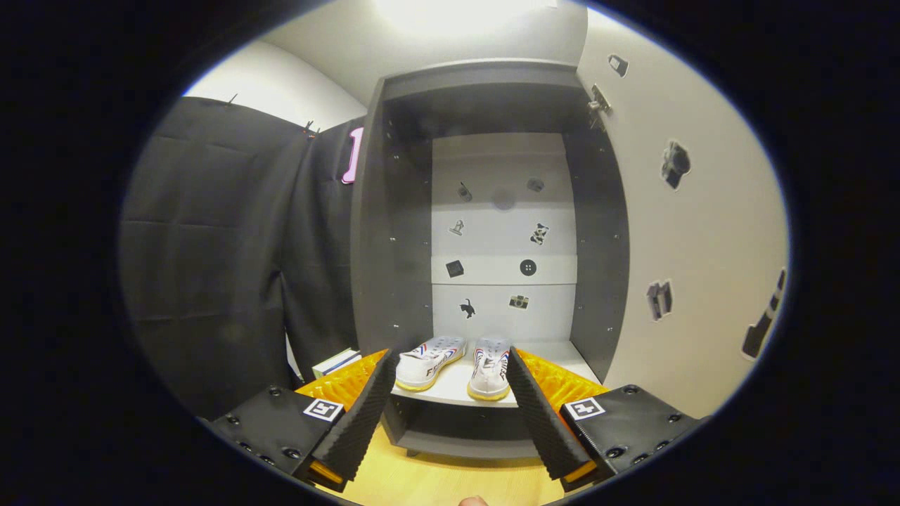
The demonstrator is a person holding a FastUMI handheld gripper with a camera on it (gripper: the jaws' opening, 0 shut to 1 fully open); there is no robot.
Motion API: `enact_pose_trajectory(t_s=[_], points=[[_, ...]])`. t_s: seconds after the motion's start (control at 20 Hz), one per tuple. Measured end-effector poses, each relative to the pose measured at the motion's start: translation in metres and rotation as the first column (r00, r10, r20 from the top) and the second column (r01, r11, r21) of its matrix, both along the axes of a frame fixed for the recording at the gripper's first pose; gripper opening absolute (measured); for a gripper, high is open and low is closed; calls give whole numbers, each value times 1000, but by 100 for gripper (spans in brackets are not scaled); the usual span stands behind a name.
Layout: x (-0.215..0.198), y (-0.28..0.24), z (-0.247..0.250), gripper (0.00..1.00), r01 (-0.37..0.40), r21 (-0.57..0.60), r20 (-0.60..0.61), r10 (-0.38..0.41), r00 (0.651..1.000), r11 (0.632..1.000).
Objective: Open the shoe cabinet door, grab the shoes and put them into the shoe cabinet, then close the shoe cabinet door.
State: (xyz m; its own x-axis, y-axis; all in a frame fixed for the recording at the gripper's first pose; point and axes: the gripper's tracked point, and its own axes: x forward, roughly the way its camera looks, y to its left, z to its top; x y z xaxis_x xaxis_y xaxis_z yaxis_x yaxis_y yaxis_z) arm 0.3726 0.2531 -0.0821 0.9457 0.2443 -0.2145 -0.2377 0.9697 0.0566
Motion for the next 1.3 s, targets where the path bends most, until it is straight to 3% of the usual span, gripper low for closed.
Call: enact_pose_trajectory(t_s=[0.8, 1.3], points=[[-195, -64, 74, 98, -38, 10, 47, 38, 998, 999], [-242, -161, 103, 98, -1, 101, 47, -4, 999, 995]])
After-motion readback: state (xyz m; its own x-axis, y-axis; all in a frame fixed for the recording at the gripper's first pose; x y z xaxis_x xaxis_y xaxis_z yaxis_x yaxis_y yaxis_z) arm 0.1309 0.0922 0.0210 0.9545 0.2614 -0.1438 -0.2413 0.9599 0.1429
